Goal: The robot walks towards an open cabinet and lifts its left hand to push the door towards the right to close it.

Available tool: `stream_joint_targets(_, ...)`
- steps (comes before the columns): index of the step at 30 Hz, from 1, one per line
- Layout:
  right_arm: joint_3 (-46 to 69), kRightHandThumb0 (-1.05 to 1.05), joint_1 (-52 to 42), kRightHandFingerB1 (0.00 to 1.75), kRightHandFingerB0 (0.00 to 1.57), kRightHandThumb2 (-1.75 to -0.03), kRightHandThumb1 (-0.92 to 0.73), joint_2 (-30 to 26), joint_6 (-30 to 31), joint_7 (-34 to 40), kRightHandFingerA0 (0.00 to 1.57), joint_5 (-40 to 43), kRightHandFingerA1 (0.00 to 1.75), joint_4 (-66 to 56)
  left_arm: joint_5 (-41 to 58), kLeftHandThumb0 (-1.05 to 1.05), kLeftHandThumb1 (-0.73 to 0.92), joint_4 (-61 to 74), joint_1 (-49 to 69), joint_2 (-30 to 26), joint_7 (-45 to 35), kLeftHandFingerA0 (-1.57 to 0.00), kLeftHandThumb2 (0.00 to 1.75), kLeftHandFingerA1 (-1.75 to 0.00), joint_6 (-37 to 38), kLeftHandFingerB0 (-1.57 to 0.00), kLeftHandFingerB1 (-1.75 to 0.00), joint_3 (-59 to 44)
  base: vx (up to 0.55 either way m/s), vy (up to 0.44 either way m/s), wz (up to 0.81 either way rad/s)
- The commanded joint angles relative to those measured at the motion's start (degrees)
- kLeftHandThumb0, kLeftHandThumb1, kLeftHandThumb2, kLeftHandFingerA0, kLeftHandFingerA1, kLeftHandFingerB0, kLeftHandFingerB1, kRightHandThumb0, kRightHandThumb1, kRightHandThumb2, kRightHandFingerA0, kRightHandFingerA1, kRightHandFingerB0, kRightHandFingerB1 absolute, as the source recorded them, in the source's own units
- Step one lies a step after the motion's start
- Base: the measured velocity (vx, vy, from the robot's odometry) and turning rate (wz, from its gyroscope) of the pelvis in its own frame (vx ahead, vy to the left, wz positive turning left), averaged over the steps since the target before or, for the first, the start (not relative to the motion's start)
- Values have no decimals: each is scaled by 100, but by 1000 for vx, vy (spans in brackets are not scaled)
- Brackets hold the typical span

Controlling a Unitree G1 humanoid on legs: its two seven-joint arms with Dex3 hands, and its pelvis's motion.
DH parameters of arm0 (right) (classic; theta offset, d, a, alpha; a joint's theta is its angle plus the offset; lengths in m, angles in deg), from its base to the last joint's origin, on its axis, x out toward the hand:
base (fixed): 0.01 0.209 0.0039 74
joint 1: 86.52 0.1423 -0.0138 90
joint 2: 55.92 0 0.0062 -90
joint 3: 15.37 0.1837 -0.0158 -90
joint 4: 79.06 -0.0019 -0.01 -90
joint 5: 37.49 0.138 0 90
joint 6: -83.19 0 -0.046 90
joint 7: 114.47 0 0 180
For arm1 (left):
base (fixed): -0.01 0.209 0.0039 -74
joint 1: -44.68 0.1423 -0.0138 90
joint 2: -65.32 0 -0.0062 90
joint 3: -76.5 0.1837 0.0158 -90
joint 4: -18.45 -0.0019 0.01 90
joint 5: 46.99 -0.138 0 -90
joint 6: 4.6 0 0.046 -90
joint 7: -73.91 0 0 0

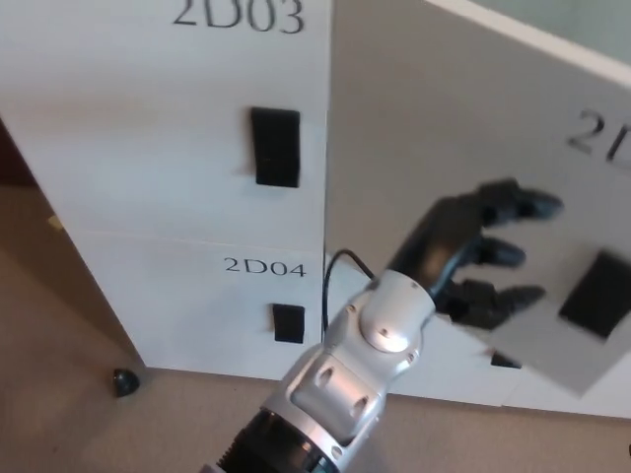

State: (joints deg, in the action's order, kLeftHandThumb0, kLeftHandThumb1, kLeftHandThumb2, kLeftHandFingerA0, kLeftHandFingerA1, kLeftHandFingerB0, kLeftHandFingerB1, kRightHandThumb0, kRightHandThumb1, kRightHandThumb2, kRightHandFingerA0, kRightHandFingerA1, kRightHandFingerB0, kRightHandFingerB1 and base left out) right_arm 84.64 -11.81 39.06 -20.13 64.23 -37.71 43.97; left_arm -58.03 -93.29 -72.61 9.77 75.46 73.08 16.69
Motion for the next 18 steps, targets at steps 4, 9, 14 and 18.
stream_joint_targets(4,-123,-32,78,40,48,-60,-69,-96,50,-68,60,-99,47,-633,536,-10,54,-1102,-787,3055,-1006,-60,57,-51,-204,-55,-42,1923,0,0,0)
stream_joint_targets(9,-58,-31,388,40,51,-61,-69,-181,412,-472,56,224,41,-335,270,-12,50,-1103,-1156,2548,-920,-63,55,-48,-227,-58,-43,1428,0,0,0)
stream_joint_targets(14,-174,-33,160,41,47,-61,-74,-307,50,-324,60,-129,51,-548,100,-16,51,-1053,-1699,1538,-938,-62,55,-46,-58,-53,-40,828,0,0,0)
stream_joint_targets(18,-213,-27,59,41,51,-61,-71,-302,-28,-242,60,-230,44,-667,32,-25,49,-668,-1570,964,-1038,-57,62,-49,-68,-48,-45,773,0,0,0)
